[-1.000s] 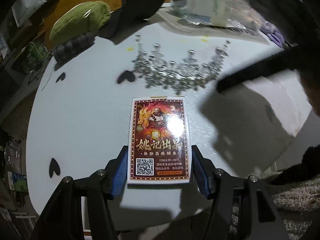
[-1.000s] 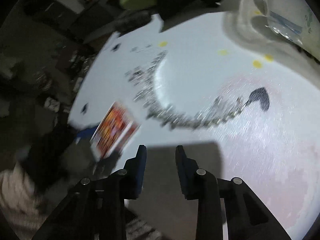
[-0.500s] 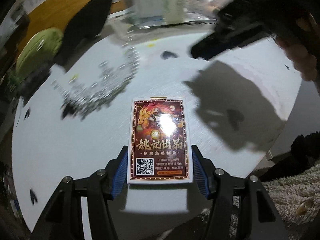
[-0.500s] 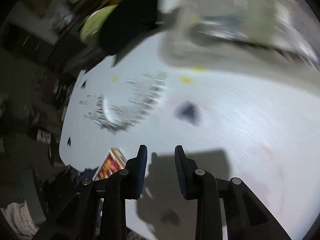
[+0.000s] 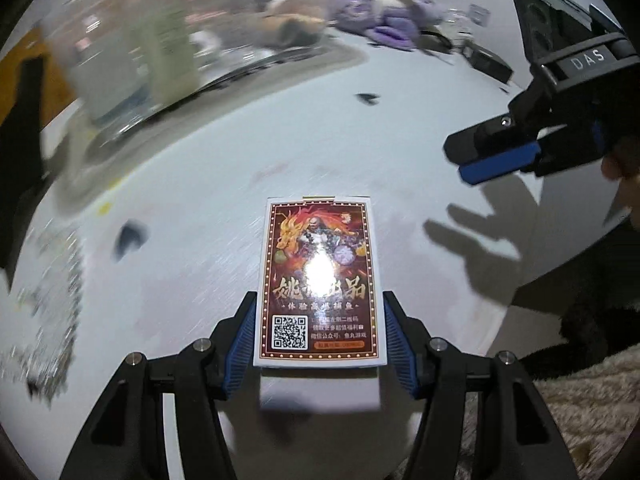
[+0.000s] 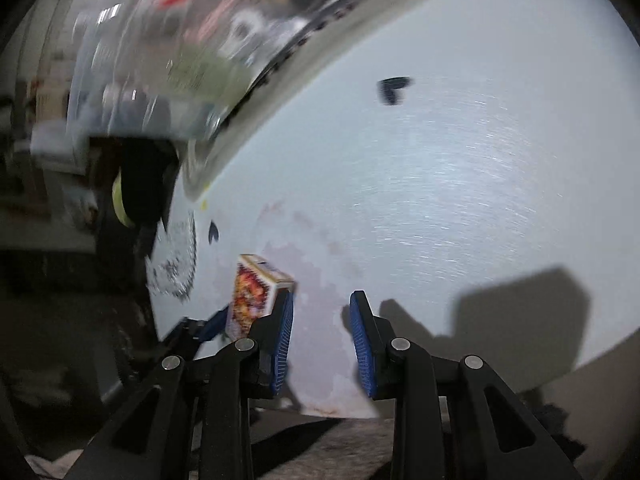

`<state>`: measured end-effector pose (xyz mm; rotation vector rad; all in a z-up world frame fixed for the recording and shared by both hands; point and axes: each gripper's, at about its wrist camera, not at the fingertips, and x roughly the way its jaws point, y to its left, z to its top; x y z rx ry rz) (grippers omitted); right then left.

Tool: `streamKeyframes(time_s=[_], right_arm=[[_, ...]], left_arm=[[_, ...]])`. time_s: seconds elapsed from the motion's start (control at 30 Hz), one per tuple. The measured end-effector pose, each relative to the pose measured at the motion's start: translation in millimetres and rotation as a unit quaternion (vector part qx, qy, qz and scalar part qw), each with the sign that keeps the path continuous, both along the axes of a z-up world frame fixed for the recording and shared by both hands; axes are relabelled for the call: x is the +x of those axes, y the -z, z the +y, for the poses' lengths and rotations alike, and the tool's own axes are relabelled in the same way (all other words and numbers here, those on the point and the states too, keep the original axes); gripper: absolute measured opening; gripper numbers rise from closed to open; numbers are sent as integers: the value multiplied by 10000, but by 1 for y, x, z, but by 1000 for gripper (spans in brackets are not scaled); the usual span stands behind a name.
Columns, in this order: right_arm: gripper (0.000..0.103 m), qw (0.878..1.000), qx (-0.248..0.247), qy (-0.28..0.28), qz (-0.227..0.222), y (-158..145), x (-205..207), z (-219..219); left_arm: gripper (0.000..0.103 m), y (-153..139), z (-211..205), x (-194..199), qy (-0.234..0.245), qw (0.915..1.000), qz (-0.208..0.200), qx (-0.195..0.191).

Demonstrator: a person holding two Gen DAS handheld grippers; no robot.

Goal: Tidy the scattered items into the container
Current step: 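Grasp the card box with the right tool while the left tool holds it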

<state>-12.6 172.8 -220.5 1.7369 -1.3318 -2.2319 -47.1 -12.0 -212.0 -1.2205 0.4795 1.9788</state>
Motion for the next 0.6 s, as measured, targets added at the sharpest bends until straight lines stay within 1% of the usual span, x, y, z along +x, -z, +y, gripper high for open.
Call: streamKeyframes(time_s=[0.03, 0.07, 0.1, 0.17, 0.23, 0.4, 0.47, 0.6], right_arm=[[40, 10000, -42, 89, -11, 1, 3, 5], [60, 9998, -83, 178, -21, 2, 7, 10], [69, 9996, -125, 266, -32, 3, 10, 14], [69, 9991, -197, 364, -52, 6, 15, 21], [69, 9985, -353, 416, -90, 11, 18, 27], [69, 9918, -1037, 723, -183, 29, 28, 46], [69, 9875, -1315, 845, -192, 35, 30, 51], [69, 9811, -1723, 857, -189, 42, 23, 52]], left_arm=[[59, 0, 9, 1, 81, 10000, -4, 21], [59, -1, 19, 4, 185, 9998, 21, 22], [59, -1, 29, 6, 290, 9996, 50, 20], [59, -1, 43, 11, 446, 9990, 98, 8], [59, -1, 54, 11, 557, 9984, -16, 115], [59, -2, 68, 1, 426, 9946, -720, 618], [59, -2, 67, -5, 394, 9900, -1071, 826], [59, -1, 60, -15, 283, 9811, -1540, 1134]])
